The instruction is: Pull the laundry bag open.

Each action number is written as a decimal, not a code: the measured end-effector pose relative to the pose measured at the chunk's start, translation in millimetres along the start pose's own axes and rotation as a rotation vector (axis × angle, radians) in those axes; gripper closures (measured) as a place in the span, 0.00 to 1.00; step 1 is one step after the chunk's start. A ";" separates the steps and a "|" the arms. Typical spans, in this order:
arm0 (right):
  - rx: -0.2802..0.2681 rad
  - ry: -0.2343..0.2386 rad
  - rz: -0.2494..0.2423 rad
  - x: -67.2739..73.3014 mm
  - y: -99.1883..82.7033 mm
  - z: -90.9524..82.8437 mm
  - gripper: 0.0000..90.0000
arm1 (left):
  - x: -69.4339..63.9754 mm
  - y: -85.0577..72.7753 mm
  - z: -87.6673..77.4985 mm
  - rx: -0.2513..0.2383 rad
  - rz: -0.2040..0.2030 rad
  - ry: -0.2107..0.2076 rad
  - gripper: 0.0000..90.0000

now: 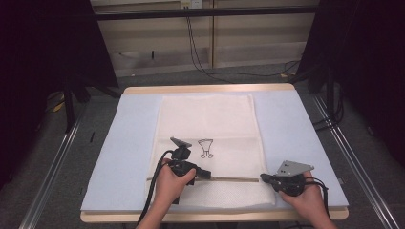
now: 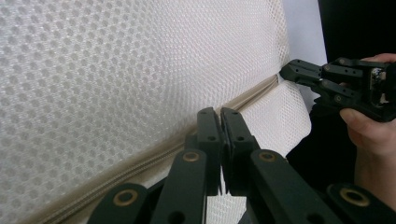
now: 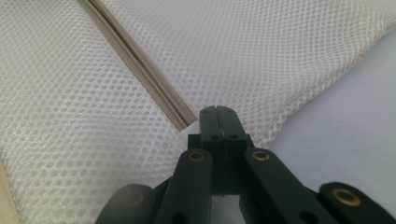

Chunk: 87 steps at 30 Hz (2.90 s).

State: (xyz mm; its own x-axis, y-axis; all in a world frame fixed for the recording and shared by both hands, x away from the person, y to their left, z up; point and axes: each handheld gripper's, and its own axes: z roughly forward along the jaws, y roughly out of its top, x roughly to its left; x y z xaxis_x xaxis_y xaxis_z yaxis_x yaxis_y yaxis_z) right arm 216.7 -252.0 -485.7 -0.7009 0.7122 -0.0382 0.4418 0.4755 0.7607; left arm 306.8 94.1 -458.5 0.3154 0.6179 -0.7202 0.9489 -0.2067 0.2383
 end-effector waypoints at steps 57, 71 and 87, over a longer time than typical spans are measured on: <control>0.002 0.000 0.006 0.0 0.2 0.0 1.00 | 26.8 -9.0 -42.8 -0.029 -0.040 0.027 0.97; 0.002 0.001 0.003 0.0 0.2 0.0 1.00 | 35.7 -12.0 -52.4 -0.044 -0.059 -0.002 0.97; 0.001 0.004 0.004 0.1 0.4 0.2 1.00 | 41.4 -12.5 -62.4 -0.045 -0.054 0.011 0.97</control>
State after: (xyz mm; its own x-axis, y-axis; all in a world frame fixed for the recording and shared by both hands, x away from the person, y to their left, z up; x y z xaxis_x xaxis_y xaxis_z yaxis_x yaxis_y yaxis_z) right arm 216.9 -251.6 -485.5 -0.7015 0.7119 -0.0330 0.4450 0.4737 0.7599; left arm 308.0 169.5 -450.7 0.2638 0.6357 -0.7254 0.9635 -0.1390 0.2286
